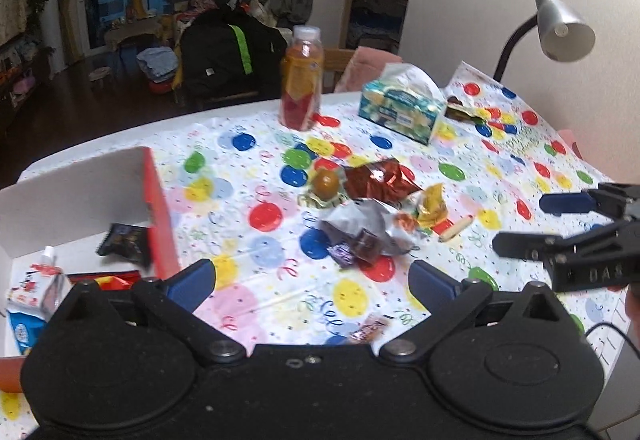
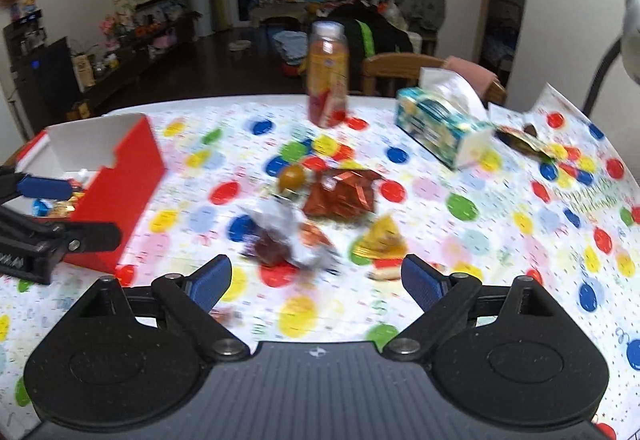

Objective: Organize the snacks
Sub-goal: 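Move both tools back over the remaining snacks on the tablecloth, then grasp the small brown candy bar with the left tool while the right tool grasps the beige sausage stick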

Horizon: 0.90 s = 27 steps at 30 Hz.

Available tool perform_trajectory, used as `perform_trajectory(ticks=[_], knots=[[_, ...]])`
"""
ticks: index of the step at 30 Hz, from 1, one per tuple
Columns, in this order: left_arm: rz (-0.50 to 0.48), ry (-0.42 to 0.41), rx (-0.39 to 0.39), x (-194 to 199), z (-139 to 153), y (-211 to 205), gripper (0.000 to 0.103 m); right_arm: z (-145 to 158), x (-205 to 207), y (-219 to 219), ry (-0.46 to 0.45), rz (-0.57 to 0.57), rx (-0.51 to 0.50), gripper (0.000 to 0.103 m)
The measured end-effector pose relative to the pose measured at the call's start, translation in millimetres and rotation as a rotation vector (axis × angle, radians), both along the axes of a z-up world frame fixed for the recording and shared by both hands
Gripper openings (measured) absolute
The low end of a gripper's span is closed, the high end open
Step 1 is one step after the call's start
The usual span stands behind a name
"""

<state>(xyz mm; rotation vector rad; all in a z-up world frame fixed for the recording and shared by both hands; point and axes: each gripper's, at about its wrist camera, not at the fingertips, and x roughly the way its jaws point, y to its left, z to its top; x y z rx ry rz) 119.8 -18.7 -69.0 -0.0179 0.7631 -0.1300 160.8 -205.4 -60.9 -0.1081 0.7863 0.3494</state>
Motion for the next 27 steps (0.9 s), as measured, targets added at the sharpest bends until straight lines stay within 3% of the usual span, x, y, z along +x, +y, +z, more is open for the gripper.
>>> perform_trajectory(ticks=[10, 16, 18, 24, 27], knots=[[-0.053, 0.038, 0.025, 14, -32, -29, 0.1, -38, 46, -48, 0.095, -0.148, 0.002, 0.092], [-0.103, 0.093, 0.05, 19, -53, -42, 0.088, -61, 73, -59, 0.156, -0.241, -0.002, 0.091], [-0.111, 0.107, 0.053, 22, -59, -44, 0.087, -68, 84, -61, 0.179, -0.272, -0.002, 0.081], [-0.162, 0.147, 0.056, 29, -75, -49, 0.079, -88, 110, -59, 0.263, -0.356, 0.026, 0.063], [-0.186, 0.181, 0.06, 34, -83, -53, 0.068, -94, 120, -57, 0.296, -0.391, 0.045, 0.053]])
